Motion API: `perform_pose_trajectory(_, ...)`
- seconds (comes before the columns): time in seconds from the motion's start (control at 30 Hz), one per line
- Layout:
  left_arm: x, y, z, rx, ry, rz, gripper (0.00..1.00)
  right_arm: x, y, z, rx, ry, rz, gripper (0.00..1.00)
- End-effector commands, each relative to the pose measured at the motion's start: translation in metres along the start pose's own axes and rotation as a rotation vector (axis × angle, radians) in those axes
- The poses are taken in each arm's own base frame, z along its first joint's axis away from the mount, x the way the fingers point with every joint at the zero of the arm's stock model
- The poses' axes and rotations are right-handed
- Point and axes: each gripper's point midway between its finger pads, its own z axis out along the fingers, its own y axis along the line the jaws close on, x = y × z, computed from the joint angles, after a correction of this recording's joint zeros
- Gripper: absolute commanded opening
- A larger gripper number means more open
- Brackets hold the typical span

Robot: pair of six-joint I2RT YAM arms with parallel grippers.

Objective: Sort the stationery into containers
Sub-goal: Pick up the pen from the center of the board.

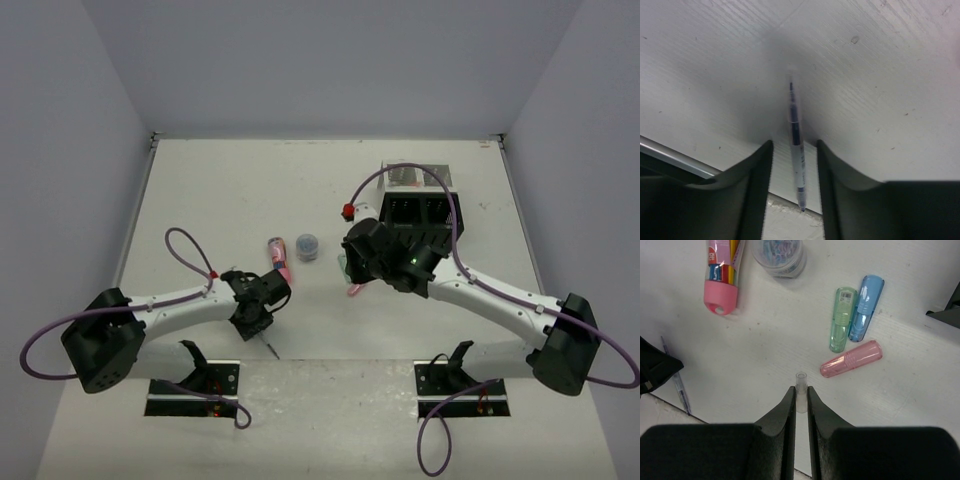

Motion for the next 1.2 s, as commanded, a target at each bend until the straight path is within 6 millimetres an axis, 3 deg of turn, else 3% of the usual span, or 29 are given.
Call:
perform_pose_trajectory(0.0, 0.009, -0.008, 0.014, -0.015, 0.022, 0.005, 0.31, -0.005, 0.007, -0.011, -0.070, -0.051, 0.021, 0.00)
perform_pose_trajectory(0.07, 0.011, -0.008, 0.017, -0.031, 0.028, 0.012, 0.24, -0.005, 0.012, -0.016, -0.111, -0.065, 0.027, 0.00)
perform_pose_trajectory(0.13, 0.013, -0.007, 0.019, -0.044, 0.037, 0.016, 0.05, -0.003, 0.015, -0.023, -0.151, -0.081, 0.030, 0.00)
perform_pose_trajectory(0.2, 0.015, -0.006, 0.021, -0.055, 0.044, 0.015, 0.00, -0.004, 0.018, -0.027, -0.183, -0.093, 0.033, 0.00)
perform_pose_trajectory(0.43, 0.009, -0.009, 0.011, -0.050, 0.025, -0.015, 0.00, -0.009, 0.025, -0.045, -0.275, -0.183, 0.041, 0.00)
perform_pose_trajectory(0.57, -0.002, -0.020, -0.005, 0.011, -0.004, -0.070, 0.00, -0.011, 0.034, -0.055, -0.359, -0.225, 0.047, 0.00)
perform_pose_trajectory(0.8, -0.024, -0.041, -0.035, 0.138, -0.070, -0.153, 0.00, -0.009, 0.034, -0.057, -0.376, -0.241, 0.050, 0.00)
perform_pose_trajectory(1.17, -0.048, -0.038, -0.067, 0.259, -0.108, -0.421, 0.00, -0.016, 0.035, -0.078, -0.431, -0.321, 0.100, 0.00)
